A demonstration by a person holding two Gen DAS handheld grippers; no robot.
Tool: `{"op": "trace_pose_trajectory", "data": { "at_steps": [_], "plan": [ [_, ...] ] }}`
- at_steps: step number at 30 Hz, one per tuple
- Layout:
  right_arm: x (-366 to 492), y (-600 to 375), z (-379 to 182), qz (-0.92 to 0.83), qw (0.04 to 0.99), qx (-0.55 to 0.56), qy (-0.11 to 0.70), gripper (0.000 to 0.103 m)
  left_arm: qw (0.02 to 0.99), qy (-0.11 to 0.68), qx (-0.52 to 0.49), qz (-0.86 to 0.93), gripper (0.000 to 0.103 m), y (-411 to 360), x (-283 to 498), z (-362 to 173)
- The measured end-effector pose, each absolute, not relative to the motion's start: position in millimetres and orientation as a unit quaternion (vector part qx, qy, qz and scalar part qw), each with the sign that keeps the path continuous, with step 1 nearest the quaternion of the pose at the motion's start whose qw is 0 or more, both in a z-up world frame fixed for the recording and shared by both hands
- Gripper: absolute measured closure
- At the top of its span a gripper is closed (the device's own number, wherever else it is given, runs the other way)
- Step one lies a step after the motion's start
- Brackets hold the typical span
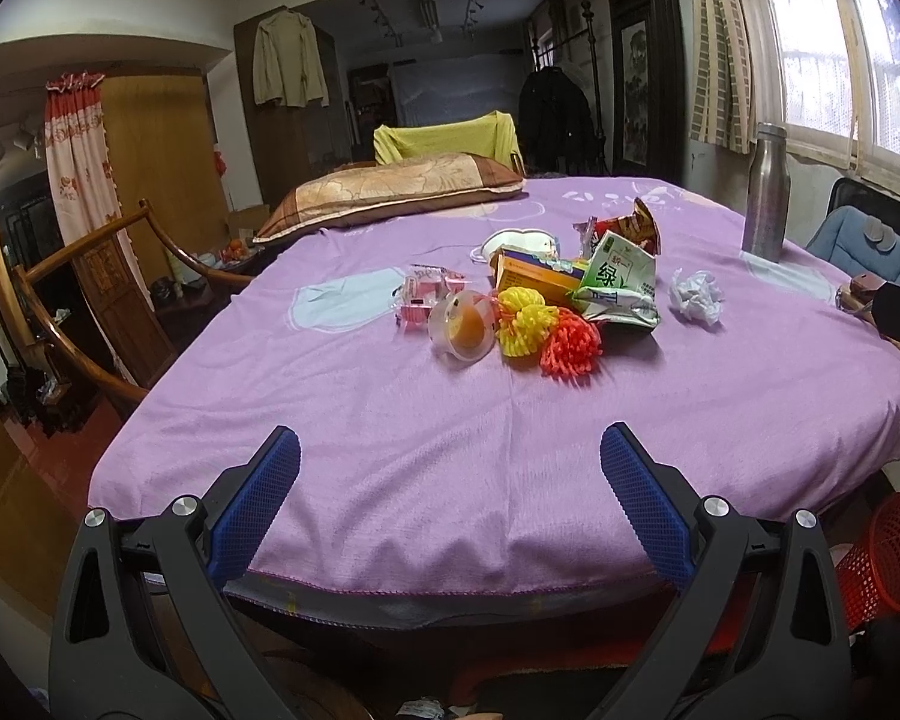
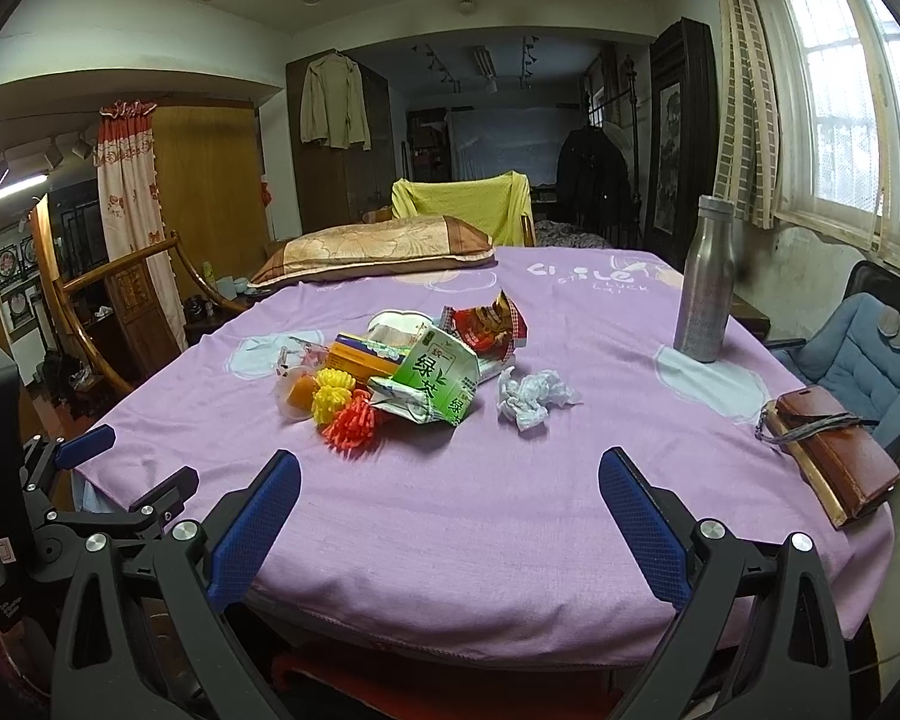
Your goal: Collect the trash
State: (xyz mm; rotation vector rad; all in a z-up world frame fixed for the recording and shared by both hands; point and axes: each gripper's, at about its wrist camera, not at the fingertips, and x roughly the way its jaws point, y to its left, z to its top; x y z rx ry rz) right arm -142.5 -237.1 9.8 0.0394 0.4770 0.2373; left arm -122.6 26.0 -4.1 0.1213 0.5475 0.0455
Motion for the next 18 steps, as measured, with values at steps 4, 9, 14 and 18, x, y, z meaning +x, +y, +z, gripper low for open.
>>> {"op": "trace_pose_trajectory", "data": {
  "at_steps": [4, 9, 14, 18],
  "plan": [
    [-131.3, -238.8, 2.8, 0.117, 0.962, 0.021, 0.246, 0.006, 0.957, 0.283, 0.059, 0.021, 0.007, 25.7, -113.0, -11.6],
    [-108.1, -235.7, -9.3, 0.129, 0.955, 0.023, 0.267, 0.006, 0.951, 0.301, 0.061, 0.022, 0.007, 23.0, -96.5, -22.3],
    [-79.0, -219.6, -21.0, 0.153, 0.945, 0.012, 0.29, 0.006, 0.945, 0.318, 0.071, 0.039, 0.007, 23.9, -75.7, -33.3],
    [-49.4, -199.7, -25.8, 0.176, 0.937, 0.0, 0.303, 0.006, 0.94, 0.329, 0.07, 0.054, 0.007, 29.8, -60.4, -39.4]
  ]
}}
